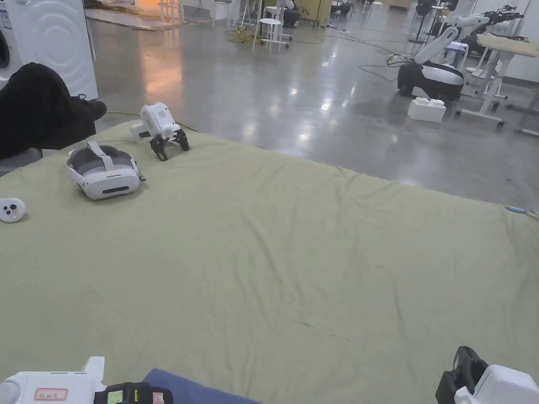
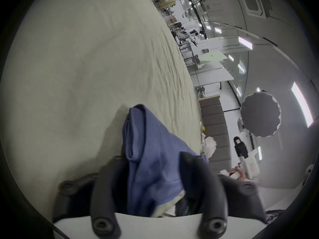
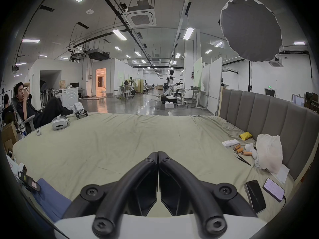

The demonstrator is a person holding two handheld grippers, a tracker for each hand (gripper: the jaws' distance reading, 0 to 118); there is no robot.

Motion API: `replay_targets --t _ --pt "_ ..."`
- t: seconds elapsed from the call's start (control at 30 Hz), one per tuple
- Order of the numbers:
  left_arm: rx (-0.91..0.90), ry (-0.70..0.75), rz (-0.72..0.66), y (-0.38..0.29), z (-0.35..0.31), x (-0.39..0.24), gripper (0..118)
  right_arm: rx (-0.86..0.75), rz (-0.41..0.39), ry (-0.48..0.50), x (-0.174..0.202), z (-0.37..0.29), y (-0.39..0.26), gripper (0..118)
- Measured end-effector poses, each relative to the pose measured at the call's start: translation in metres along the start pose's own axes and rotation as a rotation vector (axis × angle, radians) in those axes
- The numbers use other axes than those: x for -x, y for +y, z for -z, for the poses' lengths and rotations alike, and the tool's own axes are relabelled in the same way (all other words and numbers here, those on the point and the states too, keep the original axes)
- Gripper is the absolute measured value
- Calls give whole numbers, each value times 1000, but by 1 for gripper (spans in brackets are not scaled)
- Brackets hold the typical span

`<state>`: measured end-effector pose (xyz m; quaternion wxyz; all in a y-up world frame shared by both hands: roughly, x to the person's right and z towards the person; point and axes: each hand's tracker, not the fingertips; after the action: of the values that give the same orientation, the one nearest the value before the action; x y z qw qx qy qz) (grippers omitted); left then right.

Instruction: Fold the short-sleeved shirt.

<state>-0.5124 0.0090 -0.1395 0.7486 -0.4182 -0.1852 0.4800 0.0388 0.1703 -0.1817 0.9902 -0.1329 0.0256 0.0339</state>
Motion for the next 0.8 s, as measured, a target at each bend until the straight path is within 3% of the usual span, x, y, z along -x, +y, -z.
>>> replay_targets --t 0.03,0.07,0.4,0.53,0.67,0.8 --pt "7 45 30 -1 4 -3 20 4 3 0 0 1 -1 0" --pt "22 101 56 -3 10 -6 8 8 7 2 -1 1 -2 0" --pt "-79 163 179 -2 -21 -42 2 25 6 17 -5 2 -8 0" --pt "-151 266 199 -1 -59 -70 2 28 13 22 -8 2 -10 0" --pt "-197 493 288 1 -97 -101 2 28 12 37 -9 4 -9 0" --pt "-157 576 338 -5 -104 -136 2 25 11 45 -10 6 -10 0"
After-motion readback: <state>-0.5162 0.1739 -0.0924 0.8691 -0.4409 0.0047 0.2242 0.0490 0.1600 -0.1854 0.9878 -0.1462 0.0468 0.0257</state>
